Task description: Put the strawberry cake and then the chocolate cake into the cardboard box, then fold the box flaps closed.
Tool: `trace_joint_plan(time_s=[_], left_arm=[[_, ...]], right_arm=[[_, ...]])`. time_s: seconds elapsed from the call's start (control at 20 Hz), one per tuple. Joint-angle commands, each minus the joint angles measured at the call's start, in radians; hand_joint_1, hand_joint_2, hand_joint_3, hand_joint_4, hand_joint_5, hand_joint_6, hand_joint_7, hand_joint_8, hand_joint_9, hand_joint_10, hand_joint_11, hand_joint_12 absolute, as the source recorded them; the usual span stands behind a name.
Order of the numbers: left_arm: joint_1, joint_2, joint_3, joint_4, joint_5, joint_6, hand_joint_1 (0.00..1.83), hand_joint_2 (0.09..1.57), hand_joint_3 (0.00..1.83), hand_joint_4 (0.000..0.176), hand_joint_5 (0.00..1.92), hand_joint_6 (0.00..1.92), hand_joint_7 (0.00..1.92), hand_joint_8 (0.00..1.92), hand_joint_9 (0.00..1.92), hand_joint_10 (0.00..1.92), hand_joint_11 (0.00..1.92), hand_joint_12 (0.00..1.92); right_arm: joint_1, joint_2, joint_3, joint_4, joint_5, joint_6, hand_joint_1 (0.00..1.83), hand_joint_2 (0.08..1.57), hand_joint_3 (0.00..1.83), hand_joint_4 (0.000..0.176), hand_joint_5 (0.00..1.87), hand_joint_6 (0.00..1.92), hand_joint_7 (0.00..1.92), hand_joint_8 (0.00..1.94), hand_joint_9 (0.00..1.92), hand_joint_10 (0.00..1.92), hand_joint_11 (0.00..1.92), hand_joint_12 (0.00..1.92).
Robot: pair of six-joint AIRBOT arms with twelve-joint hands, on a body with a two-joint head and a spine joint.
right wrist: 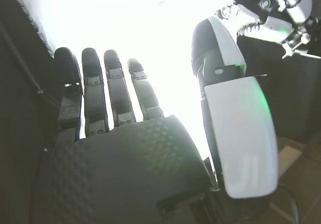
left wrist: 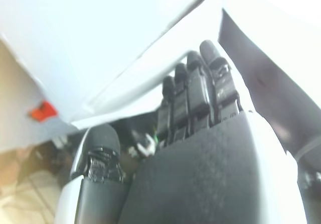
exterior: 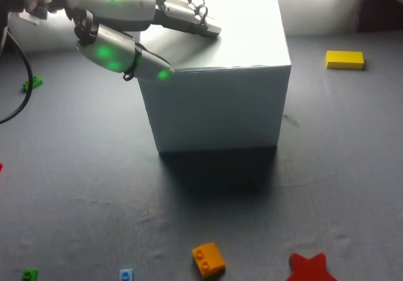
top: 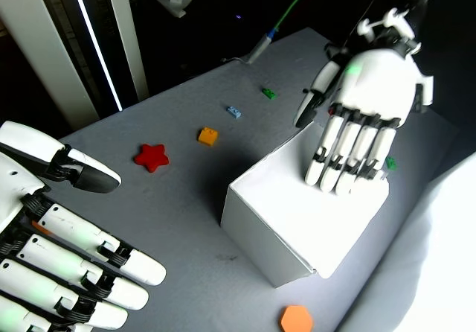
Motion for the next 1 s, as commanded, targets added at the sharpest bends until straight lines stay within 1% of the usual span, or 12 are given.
trace_joint_plan(time_s=[0.0, 0.05, 0.1, 0.25, 0.4, 0.45, 0.55, 0.6, 0.65, 0.75, 0.85, 0.95], left_arm=[[0.007, 0.011, -0.003, 0.004, -0.035, -0.001, 0.08, 1.38, 0.0, 0.0, 0.27, 0.01, 0.29, 0.0, 0.26, 0.01, 0.0, 0.79], [0.005, 0.017, -0.006, 0.0, -0.035, -0.003, 0.06, 1.38, 0.0, 0.0, 0.26, 0.01, 0.27, 0.0, 0.26, 0.0, 0.0, 0.79], [-0.002, 0.02, -0.006, 0.0, -0.035, -0.004, 0.07, 1.37, 0.0, 0.0, 0.27, 0.01, 0.27, 0.0, 0.26, 0.0, 0.0, 0.8], [-0.039, 0.039, -0.009, 0.0, -0.04, -0.01, 0.12, 1.36, 0.0, 0.0, 0.27, 0.0, 0.27, 0.0, 0.26, 0.0, 0.0, 0.81], [-0.084, 0.081, -0.031, 0.0, -0.052, -0.027, 0.12, 1.36, 0.0, 0.0, 0.27, 0.0, 0.27, 0.0, 0.26, 0.0, 0.0, 0.81], [-0.095, 0.102, -0.045, 0.0, -0.054, -0.029, 0.13, 1.35, 0.0, 0.0, 0.27, 0.0, 0.27, 0.0, 0.27, 0.0, 0.0, 0.82], [-0.105, 0.15, -0.081, 0.012, -0.059, -0.034, 0.19, 1.34, 0.0, 0.0, 0.3, 0.01, 0.29, 0.01, 0.27, 0.0, 0.0, 0.83], [-0.106, 0.18, -0.104, 0.023, -0.061, -0.037, 0.2, 1.33, 0.0, 0.0, 0.31, 0.01, 0.29, 0.0, 0.27, 0.0, 0.0, 0.83], [-0.106, 0.24, -0.147, 0.049, -0.073, -0.049, 0.21, 1.33, 0.0, 0.0, 0.32, 0.01, 0.29, 0.0, 0.28, 0.0, 0.0, 0.82], [-0.101, 0.282, -0.173, 0.063, -0.084, -0.062, 0.21, 1.34, 0.0, 0.0, 0.32, 0.01, 0.3, 0.0, 0.28, 0.0, 0.0, 0.82], [-0.081, 0.332, -0.202, 0.063, -0.094, -0.073, 0.15, 1.34, 0.0, 0.0, 0.3, 0.0, 0.29, 0.0, 0.27, 0.0, 0.0, 0.86], [-0.05, 0.381, -0.238, 0.064, -0.099, -0.078, 0.13, 1.36, 0.01, 0.0, 0.28, 0.0, 0.28, 0.0, 0.26, 0.0, 0.0, 0.87]], right_arm=[[0.018, 0.011, 0.003, -0.01, 0.108, 0.005, 0.38, 1.21, 0.0, 0.0, 0.01, 0.0, 0.1, 0.0, 0.04, 0.42, 0.0, 1.23], [0.018, 0.011, 0.002, -0.011, 0.108, 0.005, 0.4, 1.2, 0.0, 0.0, 0.03, 0.01, 0.13, 0.01, 0.04, 0.44, 0.0, 1.27], [0.018, 0.011, 0.002, -0.012, 0.108, 0.005, 0.41, 1.2, 0.0, 0.003, 0.03, 0.01, 0.13, 0.0, 0.03, 0.45, 0.0, 1.25], [0.018, 0.011, 0.0, -0.015, 0.108, 0.005, 0.41, 1.19, 0.0, 0.0, 0.07, 0.02, 0.16, 0.01, 0.06, 0.46, 0.0, 1.29], [0.018, 0.011, 0.0, -0.016, 0.108, 0.005, 0.39, 1.19, 0.0, 0.0, 0.08, 0.02, 0.17, 0.01, 0.07, 0.48, 0.0, 1.24], [0.018, 0.011, -0.001, -0.016, 0.108, 0.005, 0.38, 1.18, 0.0, 0.0, 0.09, 0.02, 0.17, 0.01, 0.07, 0.48, 0.0, 1.23], [0.018, 0.012, -0.004, -0.017, 0.108, 0.005, 0.34, 1.21, 0.0, 0.0, 0.05, 0.0, 0.12, 0.0, 0.02, 0.49, 0.0, 1.11], [0.018, 0.013, -0.006, -0.019, 0.107, 0.005, 0.34, 1.21, 0.0, 0.0, 0.05, 0.0, 0.13, 0.01, 0.03, 0.5, 0.0, 1.09], [0.018, 0.014, -0.008, -0.022, 0.104, 0.005, 0.32, 1.2, 0.0, 0.0, 0.04, 0.0, 0.13, 0.0, 0.02, 0.53, 0.0, 1.18], [0.018, 0.014, -0.012, -0.024, 0.103, 0.005, 0.3, 1.18, 0.0, 0.0, 0.03, 0.0, 0.12, 0.0, 0.0, 0.53, 0.0, 1.17], [0.018, 0.017, -0.024, -0.035, 0.102, 0.005, 0.35, 1.19, 0.0, 0.0, 0.04, 0.0, 0.12, 0.0, 0.01, 0.51, 0.0, 1.11], [0.018, 0.022, -0.039, -0.049, 0.102, 0.005, 0.39, 1.18, 0.0, 0.0, 0.08, 0.02, 0.16, 0.01, 0.04, 0.52, 0.0, 1.17]])
